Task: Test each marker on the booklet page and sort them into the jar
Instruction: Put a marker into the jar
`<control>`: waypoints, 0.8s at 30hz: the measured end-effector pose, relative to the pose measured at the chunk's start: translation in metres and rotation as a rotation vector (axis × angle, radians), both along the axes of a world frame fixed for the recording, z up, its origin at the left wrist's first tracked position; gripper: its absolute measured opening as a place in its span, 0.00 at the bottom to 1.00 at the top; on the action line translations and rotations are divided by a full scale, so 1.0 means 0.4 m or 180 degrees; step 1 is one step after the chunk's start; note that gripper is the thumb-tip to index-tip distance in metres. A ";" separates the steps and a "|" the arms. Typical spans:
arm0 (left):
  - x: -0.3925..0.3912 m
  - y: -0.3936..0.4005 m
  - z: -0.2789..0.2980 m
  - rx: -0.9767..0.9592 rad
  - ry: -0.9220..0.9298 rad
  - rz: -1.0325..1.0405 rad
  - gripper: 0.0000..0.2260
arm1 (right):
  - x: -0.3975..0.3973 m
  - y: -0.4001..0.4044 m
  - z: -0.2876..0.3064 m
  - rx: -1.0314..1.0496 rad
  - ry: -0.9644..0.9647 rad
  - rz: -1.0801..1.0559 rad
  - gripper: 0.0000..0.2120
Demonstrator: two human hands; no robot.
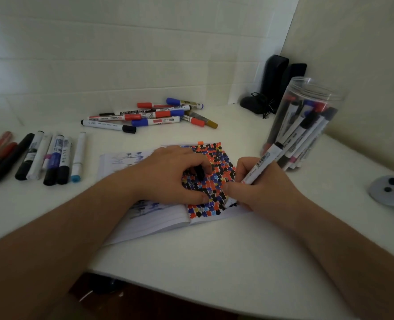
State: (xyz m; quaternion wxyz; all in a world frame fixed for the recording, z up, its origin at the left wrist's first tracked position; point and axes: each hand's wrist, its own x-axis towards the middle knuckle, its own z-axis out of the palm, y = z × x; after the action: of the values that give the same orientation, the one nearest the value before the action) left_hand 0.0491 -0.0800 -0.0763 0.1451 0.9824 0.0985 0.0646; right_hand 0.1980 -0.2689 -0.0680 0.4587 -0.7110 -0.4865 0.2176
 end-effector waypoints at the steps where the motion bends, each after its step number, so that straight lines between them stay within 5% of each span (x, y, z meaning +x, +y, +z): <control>1: 0.000 0.002 -0.001 -0.0002 0.0007 0.0003 0.29 | 0.000 0.001 -0.001 0.0011 -0.0030 -0.0066 0.18; 24: 0.000 0.004 -0.001 -0.0073 0.0009 0.0015 0.30 | -0.005 0.007 -0.015 0.0008 -0.0147 -0.0047 0.17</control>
State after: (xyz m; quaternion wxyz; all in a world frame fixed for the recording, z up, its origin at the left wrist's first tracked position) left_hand 0.0491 -0.0785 -0.0766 0.1561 0.9805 0.1017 0.0624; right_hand 0.1962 -0.2660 -0.0739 0.4498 -0.7189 -0.4919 0.1971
